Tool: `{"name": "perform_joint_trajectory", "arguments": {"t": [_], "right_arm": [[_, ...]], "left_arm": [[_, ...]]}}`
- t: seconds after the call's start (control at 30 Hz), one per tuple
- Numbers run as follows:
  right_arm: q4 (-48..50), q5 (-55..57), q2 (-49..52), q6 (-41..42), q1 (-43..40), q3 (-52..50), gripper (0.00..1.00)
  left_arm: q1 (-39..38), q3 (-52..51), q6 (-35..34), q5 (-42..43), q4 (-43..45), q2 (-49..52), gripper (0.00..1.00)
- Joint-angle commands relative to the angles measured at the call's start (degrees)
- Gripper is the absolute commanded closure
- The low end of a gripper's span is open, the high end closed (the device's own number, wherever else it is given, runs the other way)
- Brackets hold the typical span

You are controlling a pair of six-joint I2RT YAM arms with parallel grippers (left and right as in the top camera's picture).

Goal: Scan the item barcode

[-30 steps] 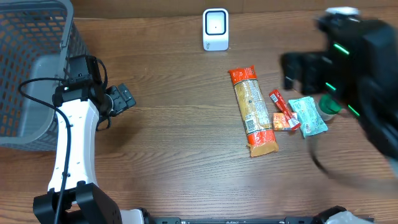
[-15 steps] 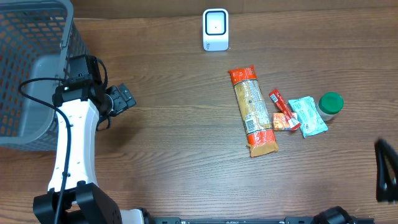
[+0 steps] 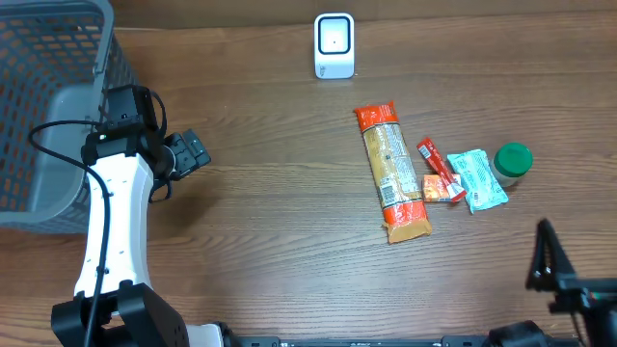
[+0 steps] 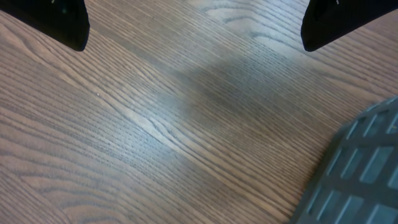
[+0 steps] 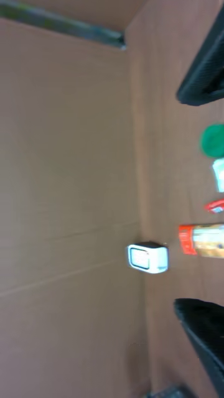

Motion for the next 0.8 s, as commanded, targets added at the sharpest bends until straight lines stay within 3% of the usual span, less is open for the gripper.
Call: {"name": "perform_joint_trajectory", "arguments": {"t": [0.0, 0.23, 0.37, 0.53, 0.77], "right_arm": [[10.45, -3.26, -6.97, -0.04, -1.9, -12.37, 0.0], [46.01, -9.97, -12.94, -0.02, -4.11, -35.26, 0.0], [59.78, -10.91, -13.0, 0.09, -4.13, -44.3, 0.0], [62.45, -12.15, -13.0, 0.2, -4.15, -51.6, 0.0], [54.25, -14.51, -13.0, 0.17, -4.52, -55.06, 0.0]], "left_arm": [[-0.02, 0.09, -0.35, -0.37, 0.0, -0.07, 0.0], [-0.02, 0.09, -0.35, -0.37, 0.0, -0.07, 0.0], [-0.02, 0.09, -0.35, -0.37, 0.0, -0.07, 0.0], [-0.02, 0.09, -0.35, -0.37, 0.0, -0.07, 0.0], [-0.02, 0.09, -0.35, -0.37, 0.0, -0.07, 0.0]]}}
